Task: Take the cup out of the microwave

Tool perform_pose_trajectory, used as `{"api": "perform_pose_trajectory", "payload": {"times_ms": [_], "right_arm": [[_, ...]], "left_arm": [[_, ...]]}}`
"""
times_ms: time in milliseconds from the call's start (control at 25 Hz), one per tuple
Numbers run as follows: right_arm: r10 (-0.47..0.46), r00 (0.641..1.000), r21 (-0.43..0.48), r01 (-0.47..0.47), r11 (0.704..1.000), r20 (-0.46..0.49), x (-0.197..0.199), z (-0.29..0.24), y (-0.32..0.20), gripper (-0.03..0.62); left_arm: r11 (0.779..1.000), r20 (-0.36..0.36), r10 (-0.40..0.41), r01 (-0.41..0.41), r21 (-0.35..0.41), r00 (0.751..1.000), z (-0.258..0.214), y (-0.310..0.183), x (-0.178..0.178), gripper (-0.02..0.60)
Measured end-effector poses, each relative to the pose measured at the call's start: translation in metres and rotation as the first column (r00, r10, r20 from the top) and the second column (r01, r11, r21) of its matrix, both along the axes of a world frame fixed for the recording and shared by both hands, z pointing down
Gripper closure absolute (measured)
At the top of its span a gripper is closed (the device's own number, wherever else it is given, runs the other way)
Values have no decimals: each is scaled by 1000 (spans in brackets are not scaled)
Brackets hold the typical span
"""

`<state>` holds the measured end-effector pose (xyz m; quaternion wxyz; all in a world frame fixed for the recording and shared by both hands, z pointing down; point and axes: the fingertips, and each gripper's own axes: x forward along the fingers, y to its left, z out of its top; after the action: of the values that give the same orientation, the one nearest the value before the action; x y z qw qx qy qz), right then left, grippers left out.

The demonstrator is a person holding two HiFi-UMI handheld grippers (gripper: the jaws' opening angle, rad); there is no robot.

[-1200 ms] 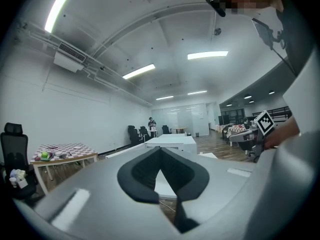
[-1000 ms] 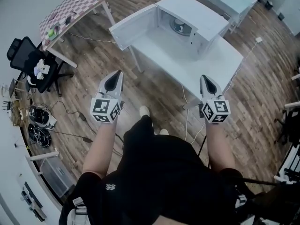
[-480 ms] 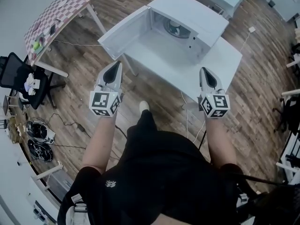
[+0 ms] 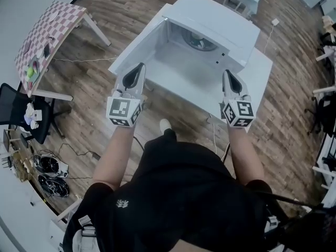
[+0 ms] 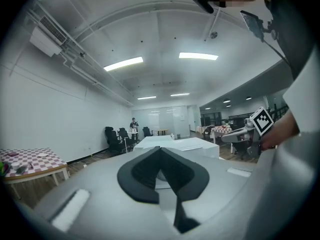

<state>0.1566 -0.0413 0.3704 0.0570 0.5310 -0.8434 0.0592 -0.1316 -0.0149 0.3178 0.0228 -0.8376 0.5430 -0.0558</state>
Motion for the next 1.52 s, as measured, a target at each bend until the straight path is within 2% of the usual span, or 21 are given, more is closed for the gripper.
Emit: {"api": "perform_pose_trajectory", "payload": {"times_ms": [280, 560, 840, 1080, 1120, 1320, 1520], "right_arm": [[61, 998, -8, -62, 998, -20, -27, 7, -47, 592], [106, 993, -21, -108, 994, -53, -55, 28, -76, 592], [108, 991, -52, -113, 992, -80, -70, 55, -111, 592], [125, 985, -65, -133, 989, -115, -66, 94, -147, 589], [121, 986, -66, -130, 989, -118, -67, 100, -156, 558], [91, 988, -100, -103, 990, -122, -72, 136, -185, 487], [51, 991, -120, -66, 991, -125, -86, 165, -213, 318]], "left_arm": [[997, -7, 81, -81, -7, 997, 12, -60, -8, 580], [986, -1, 167, -167, -10, 986, 34, -94, -10, 580], [979, -8, 203, -203, -10, 979, 54, -128, 7, 580], [971, 2, 238, -238, -27, 971, 85, -152, 28, 581], [971, 2, 238, -238, -30, 971, 91, -160, 30, 580], [968, 2, 243, -242, -60, 970, 123, -188, 41, 580], [970, -15, 238, -238, -54, 971, 135, -213, 46, 580]]}}
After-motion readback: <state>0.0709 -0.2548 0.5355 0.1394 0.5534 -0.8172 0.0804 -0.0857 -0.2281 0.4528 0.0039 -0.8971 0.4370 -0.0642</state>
